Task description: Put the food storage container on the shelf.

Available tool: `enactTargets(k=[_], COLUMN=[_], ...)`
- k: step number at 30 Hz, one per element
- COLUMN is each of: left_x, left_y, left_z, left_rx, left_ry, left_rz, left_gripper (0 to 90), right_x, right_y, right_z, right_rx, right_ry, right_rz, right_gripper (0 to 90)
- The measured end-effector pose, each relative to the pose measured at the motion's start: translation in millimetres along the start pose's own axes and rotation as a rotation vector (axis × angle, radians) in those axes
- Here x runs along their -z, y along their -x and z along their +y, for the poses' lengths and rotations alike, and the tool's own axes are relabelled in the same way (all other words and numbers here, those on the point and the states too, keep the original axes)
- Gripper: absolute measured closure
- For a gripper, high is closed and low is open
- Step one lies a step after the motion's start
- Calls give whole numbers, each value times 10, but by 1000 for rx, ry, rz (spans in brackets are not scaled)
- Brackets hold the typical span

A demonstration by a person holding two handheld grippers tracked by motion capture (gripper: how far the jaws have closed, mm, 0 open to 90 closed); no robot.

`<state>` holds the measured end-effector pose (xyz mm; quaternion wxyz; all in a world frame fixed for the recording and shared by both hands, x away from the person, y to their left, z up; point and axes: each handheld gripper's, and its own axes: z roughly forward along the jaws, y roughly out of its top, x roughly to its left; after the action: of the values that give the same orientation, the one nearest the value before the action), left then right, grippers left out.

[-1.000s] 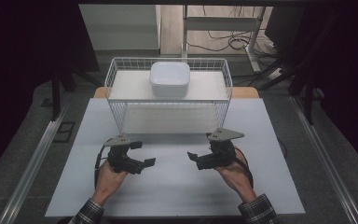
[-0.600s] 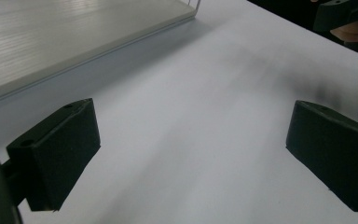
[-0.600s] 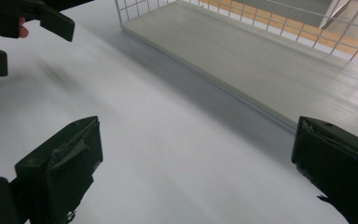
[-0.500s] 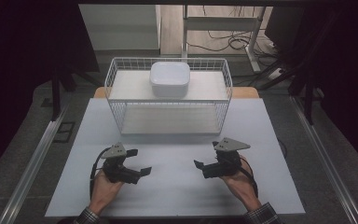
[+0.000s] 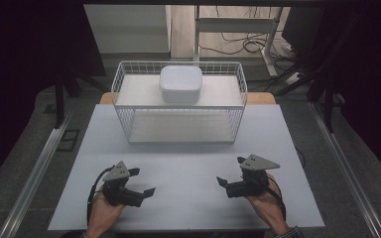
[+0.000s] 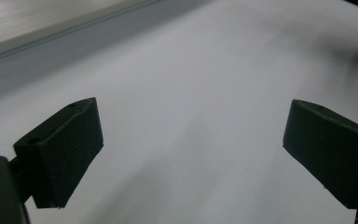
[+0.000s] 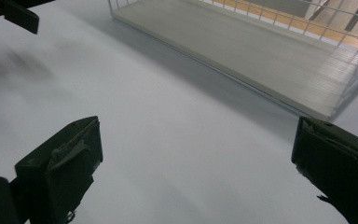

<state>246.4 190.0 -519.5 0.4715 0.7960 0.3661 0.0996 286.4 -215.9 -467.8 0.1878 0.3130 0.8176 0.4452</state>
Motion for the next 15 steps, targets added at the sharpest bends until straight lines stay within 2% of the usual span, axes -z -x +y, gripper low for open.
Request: enactTargets(k=[6,15], left_x=[68,226], left_y=[20,-4], left_z=[-93,-217], left_rx=[-1,26], left_ry=[-25,-22], left_rz=[25,73], left_gripper=[42,39], right_x=[85,211], right_y=[23,35], right_z=[-91,-226], right_rx=[-10,-32], right_ry=[-6,-18], right_rz=[-26,-47], right_gripper=[14,14])
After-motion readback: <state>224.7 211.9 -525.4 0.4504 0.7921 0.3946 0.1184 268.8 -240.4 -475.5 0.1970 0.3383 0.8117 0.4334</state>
